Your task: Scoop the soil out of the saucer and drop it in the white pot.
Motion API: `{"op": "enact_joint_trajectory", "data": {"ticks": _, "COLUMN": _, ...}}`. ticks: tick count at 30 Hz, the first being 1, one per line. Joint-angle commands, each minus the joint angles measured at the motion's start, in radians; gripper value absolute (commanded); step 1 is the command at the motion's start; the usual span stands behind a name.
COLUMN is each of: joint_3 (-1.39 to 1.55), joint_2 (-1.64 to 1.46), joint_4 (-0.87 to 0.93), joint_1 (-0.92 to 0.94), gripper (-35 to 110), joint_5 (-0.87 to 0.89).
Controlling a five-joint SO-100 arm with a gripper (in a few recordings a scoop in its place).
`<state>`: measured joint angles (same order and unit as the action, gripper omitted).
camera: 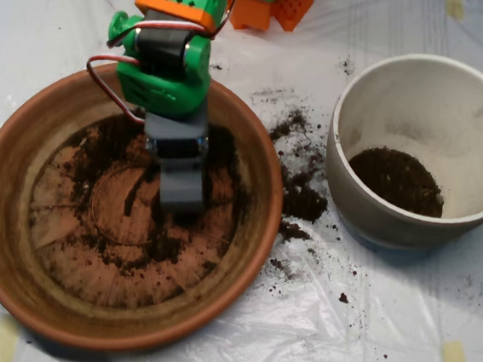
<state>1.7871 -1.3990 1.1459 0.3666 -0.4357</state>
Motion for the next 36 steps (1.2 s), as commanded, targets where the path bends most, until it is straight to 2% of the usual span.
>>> {"op": "enact_joint_trajectory", "data": {"ticks": 1, "joint_3": 0.066, "joint_2": -0.064, "joint_4": -0.034, "joint_1": 0.025, "gripper": 21, "joint_5": -0.043}}
{"op": "enact_joint_trajectory", "data": {"ticks": 5, "joint_3": 0.138, "joint_2": -0.089, "joint_4": -0.094, "joint_1": 0.037, "gripper": 21, "joint_5": -0.078}}
{"op": "enact_joint_trajectory", "data": {"ticks": 12, "joint_3": 0.285, "joint_2": -0.213, "joint_4": -0.123, "joint_1": 0.038, "gripper": 12, "joint_5": -0.130}}
{"op": "enact_joint_trajectory", "data": {"ticks": 16, "joint_3": 0.299, "joint_2": -0.253, "joint_4": -0.080, "joint_1": 0.025, "gripper": 5, "joint_5": -0.140}}
{"op": "enact_joint_trajectory", "data": {"ticks": 17, "joint_3": 0.291, "joint_2": -0.258, "joint_4": -0.064, "joint_1": 0.017, "gripper": 0, "joint_5": -0.137}}
{"op": "enact_joint_trajectory", "data": {"ticks": 19, "joint_3": 0.256, "joint_2": -0.256, "joint_4": -0.018, "joint_1": 0.008, "gripper": 0, "joint_5": -0.129}}
{"op": "enact_joint_trajectory", "data": {"ticks": 26, "joint_3": 0.067, "joint_2": -0.224, "joint_4": 0.118, "joint_1": -0.044, "gripper": -1, "joint_5": -0.031}}
{"op": "enact_joint_trajectory", "data": {"ticks": 36, "joint_3": -0.094, "joint_2": -0.385, "joint_4": 0.173, "joint_1": -0.124, "gripper": -1, "joint_5": 0.170}}
